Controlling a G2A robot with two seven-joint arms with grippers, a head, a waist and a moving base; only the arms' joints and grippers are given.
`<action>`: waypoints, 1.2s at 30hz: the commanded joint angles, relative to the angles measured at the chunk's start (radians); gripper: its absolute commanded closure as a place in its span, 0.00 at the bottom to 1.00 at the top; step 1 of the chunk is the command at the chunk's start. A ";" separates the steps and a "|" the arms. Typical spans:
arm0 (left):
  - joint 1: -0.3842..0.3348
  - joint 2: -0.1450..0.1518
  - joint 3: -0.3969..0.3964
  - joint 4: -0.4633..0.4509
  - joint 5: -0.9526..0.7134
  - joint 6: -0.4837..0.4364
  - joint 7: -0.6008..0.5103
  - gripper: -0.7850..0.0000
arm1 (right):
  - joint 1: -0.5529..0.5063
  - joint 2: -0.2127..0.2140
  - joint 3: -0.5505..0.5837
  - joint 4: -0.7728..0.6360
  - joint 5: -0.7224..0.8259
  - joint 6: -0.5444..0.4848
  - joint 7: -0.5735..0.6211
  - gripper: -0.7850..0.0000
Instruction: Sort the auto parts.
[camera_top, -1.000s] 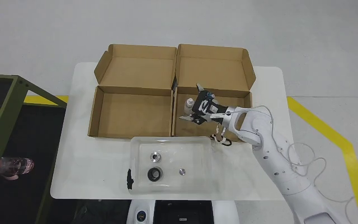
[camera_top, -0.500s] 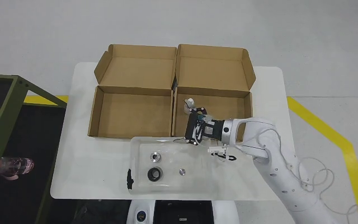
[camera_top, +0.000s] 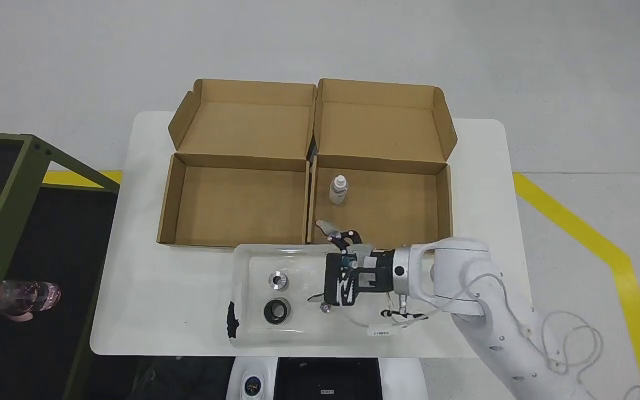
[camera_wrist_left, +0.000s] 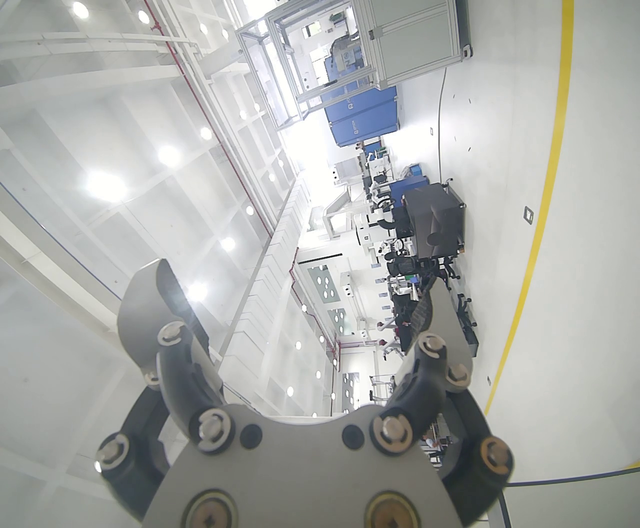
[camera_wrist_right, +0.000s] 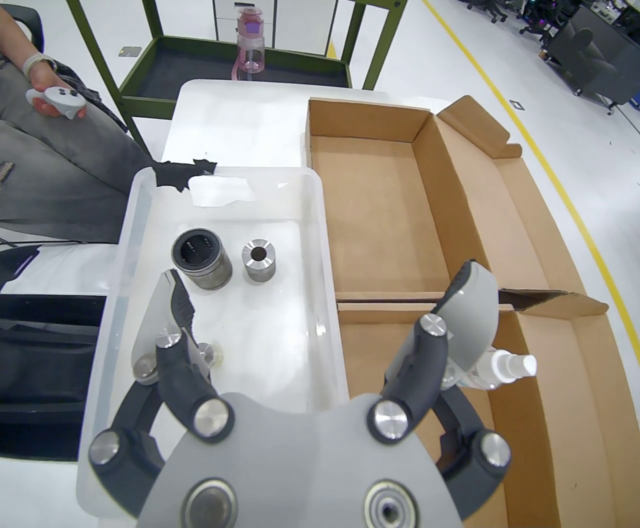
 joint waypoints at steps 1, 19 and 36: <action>0.000 0.000 0.000 0.000 0.000 0.000 0.000 0.00 | -0.015 0.004 -0.003 -0.014 -0.004 -0.006 0.011 0.00; 0.000 0.000 0.000 0.000 0.000 0.000 0.000 0.00 | -0.057 0.022 -0.058 0.003 -0.087 -0.016 0.082 0.00; 0.000 0.000 0.000 0.000 0.000 0.000 0.000 0.00 | -0.050 0.027 -0.138 0.039 -0.158 -0.017 0.137 0.00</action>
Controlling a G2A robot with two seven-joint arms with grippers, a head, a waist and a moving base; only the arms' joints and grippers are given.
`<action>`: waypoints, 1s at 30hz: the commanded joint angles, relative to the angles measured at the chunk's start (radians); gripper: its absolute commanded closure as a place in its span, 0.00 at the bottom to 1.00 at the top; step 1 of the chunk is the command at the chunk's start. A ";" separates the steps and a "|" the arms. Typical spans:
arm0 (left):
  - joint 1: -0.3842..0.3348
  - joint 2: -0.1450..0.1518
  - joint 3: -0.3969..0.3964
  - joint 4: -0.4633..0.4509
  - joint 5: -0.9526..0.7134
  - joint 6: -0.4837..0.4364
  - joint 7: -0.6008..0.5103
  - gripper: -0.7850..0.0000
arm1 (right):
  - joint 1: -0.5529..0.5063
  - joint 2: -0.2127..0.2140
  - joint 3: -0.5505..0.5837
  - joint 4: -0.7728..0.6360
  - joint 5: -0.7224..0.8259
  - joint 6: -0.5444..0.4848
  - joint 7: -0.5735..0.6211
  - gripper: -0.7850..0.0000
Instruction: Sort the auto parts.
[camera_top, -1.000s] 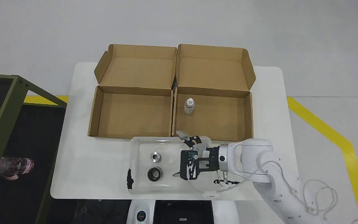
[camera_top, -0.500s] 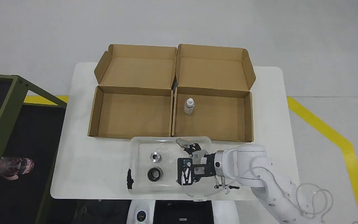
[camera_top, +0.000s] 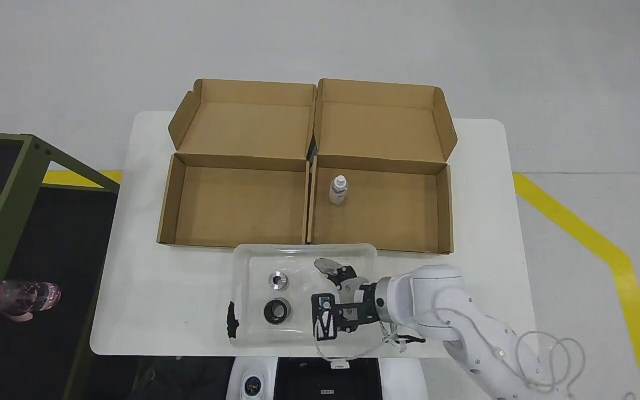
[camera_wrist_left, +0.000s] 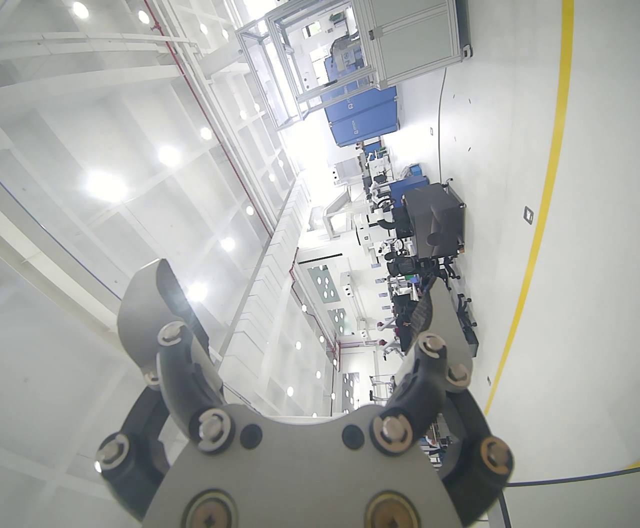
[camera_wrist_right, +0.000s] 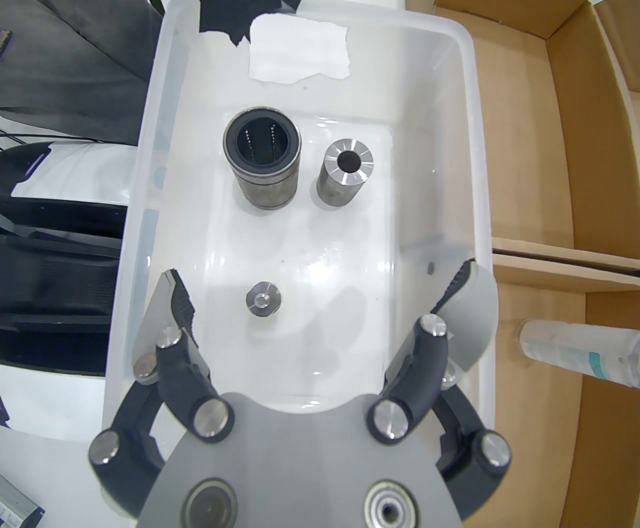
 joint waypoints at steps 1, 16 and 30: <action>0.000 0.000 0.000 0.000 0.000 0.000 0.000 0.00 | 0.003 0.000 -0.008 0.009 -0.001 0.000 0.006 0.00; 0.000 0.000 0.000 0.000 0.000 0.000 0.000 0.00 | 0.032 0.001 -0.055 0.048 -0.026 0.003 0.048 0.09; 0.000 0.000 0.000 0.000 0.000 0.000 0.000 0.00 | 0.069 -0.005 -0.117 0.088 -0.027 -0.002 0.108 0.47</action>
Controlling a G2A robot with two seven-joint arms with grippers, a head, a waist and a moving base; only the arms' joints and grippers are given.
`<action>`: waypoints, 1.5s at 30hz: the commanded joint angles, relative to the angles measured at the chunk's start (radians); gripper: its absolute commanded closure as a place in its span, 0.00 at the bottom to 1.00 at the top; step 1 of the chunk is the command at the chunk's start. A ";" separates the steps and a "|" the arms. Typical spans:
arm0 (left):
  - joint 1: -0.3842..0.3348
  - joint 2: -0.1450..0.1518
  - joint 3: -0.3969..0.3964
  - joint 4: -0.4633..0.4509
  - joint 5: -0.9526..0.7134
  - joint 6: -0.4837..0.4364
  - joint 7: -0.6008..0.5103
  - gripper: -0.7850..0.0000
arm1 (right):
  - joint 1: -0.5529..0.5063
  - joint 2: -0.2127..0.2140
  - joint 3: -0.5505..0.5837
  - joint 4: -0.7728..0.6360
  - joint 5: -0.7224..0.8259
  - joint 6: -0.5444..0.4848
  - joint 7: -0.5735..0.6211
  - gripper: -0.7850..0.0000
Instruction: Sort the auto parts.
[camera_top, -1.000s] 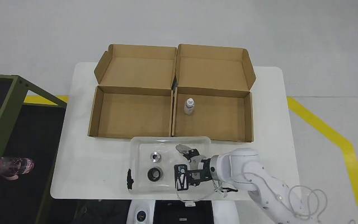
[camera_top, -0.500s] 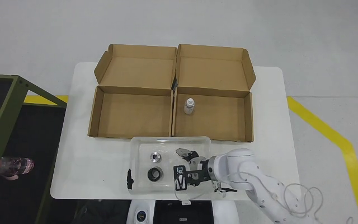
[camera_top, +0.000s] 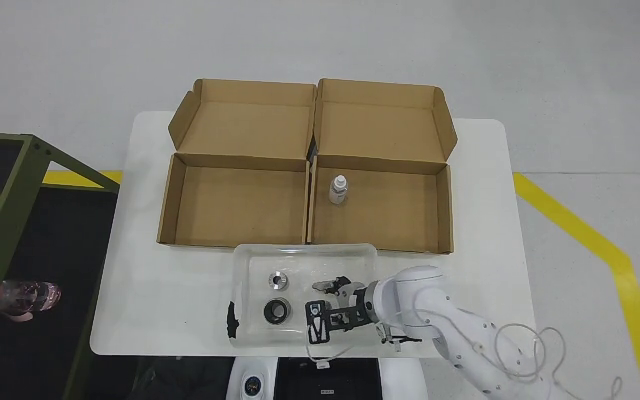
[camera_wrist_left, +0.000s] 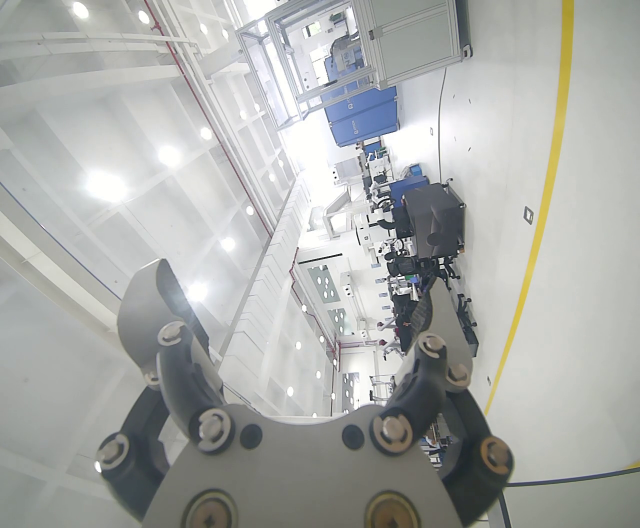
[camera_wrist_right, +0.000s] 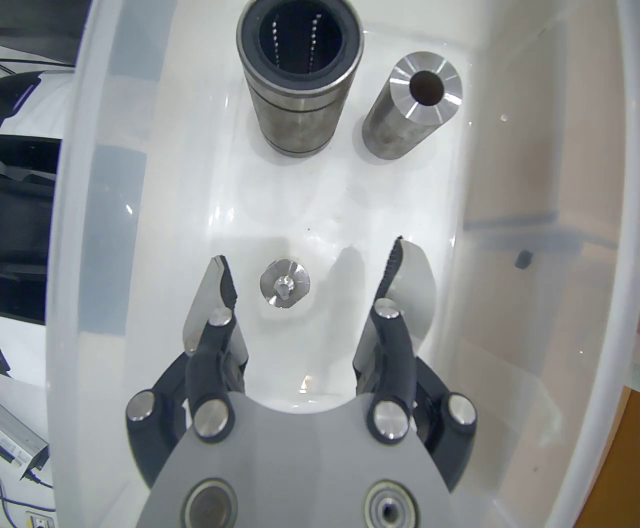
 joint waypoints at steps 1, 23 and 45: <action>0.000 0.000 0.000 0.000 0.000 0.000 0.000 0.00 | 0.003 -0.001 -0.008 0.005 0.003 0.000 0.007 0.51; 0.000 0.000 0.000 0.000 0.000 0.000 0.000 0.00 | 0.028 0.001 -0.018 -0.006 0.022 0.025 -0.060 1.00; 0.000 0.000 0.000 0.000 0.000 0.000 0.000 0.00 | 0.029 0.010 0.097 -0.094 -0.089 0.154 -0.502 1.00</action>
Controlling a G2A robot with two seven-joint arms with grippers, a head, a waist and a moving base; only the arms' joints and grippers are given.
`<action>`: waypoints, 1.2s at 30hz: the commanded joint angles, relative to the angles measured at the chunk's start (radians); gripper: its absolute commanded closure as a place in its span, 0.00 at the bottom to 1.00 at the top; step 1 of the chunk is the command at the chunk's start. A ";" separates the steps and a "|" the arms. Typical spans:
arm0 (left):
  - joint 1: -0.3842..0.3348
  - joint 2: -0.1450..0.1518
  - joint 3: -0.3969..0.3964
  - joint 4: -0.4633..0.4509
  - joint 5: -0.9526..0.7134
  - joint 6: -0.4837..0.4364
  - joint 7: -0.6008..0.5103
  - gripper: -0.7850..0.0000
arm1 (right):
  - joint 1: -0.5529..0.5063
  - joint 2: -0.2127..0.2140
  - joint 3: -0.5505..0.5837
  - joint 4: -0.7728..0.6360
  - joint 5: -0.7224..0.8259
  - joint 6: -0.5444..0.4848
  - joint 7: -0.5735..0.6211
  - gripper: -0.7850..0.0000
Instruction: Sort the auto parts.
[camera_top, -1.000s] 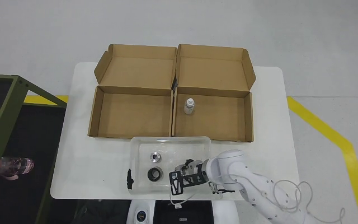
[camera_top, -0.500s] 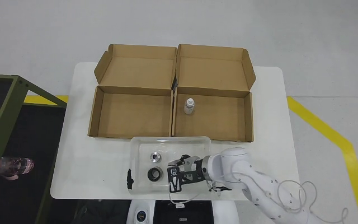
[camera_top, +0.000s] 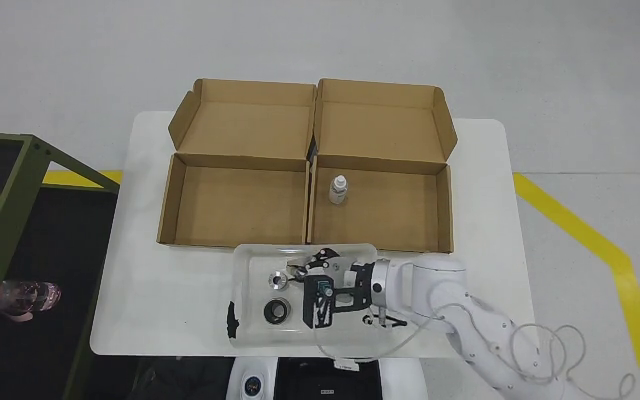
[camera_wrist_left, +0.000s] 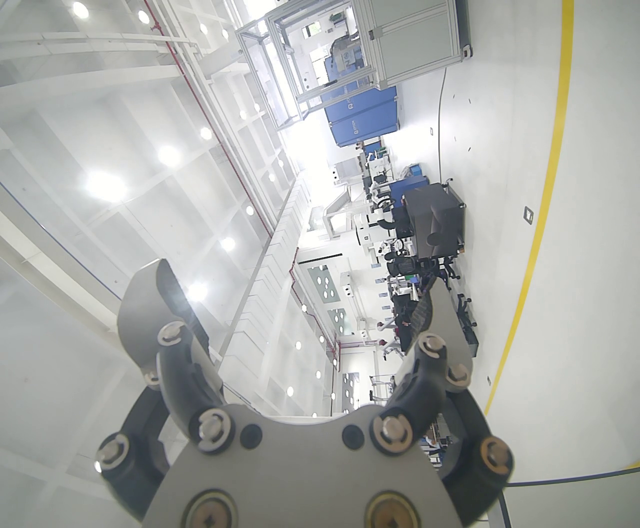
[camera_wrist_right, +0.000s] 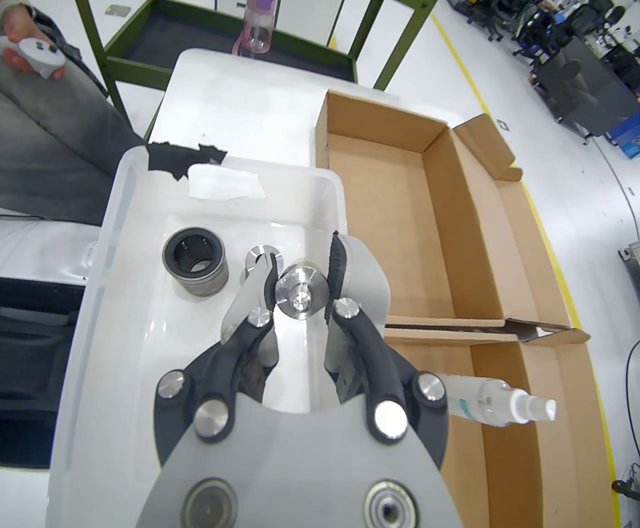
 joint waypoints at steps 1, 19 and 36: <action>0.000 0.000 0.000 0.000 0.000 0.000 0.000 0.00 | 0.004 0.000 0.015 -0.004 0.006 0.008 -0.039 1.00; 0.000 0.000 0.000 0.000 0.000 0.000 0.000 0.00 | -0.001 0.010 0.144 -0.041 0.065 0.032 -0.154 1.00; 0.000 0.000 0.000 0.000 0.000 0.000 0.000 0.00 | -0.030 0.020 0.240 -0.046 0.118 0.030 -0.163 1.00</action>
